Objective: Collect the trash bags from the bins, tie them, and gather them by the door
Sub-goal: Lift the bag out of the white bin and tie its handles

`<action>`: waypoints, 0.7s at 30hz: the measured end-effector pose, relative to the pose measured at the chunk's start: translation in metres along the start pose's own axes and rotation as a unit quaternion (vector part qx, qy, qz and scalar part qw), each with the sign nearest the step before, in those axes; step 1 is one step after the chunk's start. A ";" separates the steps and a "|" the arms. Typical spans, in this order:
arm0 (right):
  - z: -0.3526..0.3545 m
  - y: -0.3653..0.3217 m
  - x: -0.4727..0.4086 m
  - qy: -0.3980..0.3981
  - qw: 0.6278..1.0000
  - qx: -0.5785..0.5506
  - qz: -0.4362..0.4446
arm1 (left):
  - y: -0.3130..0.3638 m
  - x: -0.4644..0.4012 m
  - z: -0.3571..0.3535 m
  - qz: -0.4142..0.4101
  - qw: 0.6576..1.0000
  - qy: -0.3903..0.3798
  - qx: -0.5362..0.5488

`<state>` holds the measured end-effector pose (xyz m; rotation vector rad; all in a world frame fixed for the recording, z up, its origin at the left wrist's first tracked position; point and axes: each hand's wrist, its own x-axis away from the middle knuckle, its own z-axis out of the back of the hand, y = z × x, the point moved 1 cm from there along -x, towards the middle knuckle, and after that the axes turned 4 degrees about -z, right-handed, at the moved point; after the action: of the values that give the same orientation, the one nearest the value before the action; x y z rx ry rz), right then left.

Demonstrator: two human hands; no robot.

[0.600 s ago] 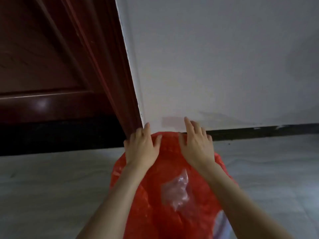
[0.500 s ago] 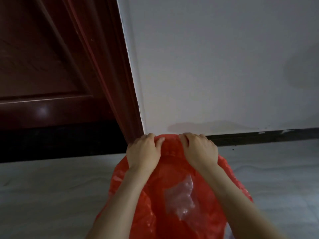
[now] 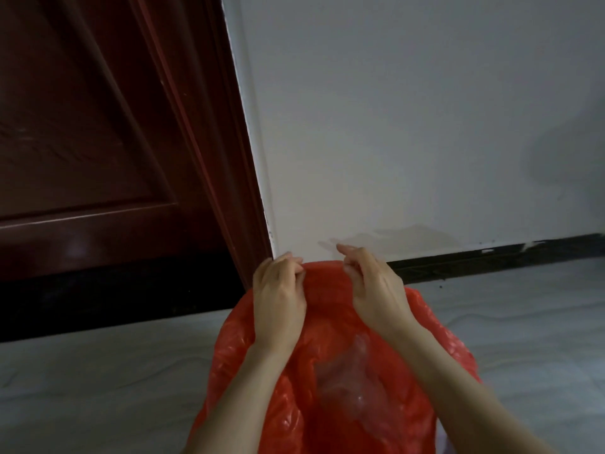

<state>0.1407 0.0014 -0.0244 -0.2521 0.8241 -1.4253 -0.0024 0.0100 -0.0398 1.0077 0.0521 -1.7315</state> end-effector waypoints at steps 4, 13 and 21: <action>0.000 -0.003 0.012 -0.009 0.999 -0.053 0.002 | 0.000 0.006 0.008 -0.008 0.999 0.026 -0.025; 0.000 -0.002 0.022 -0.034 0.990 0.129 0.053 | 0.007 0.013 0.021 -0.045 0.982 -0.063 -0.170; -0.005 0.003 0.033 0.039 0.989 0.083 0.112 | 0.012 0.022 0.024 -0.091 0.987 -0.029 -0.127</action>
<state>0.1372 -0.0275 -0.0417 0.0230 0.7669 -1.2891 -0.0085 -0.0231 -0.0338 0.7828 0.3274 -1.8633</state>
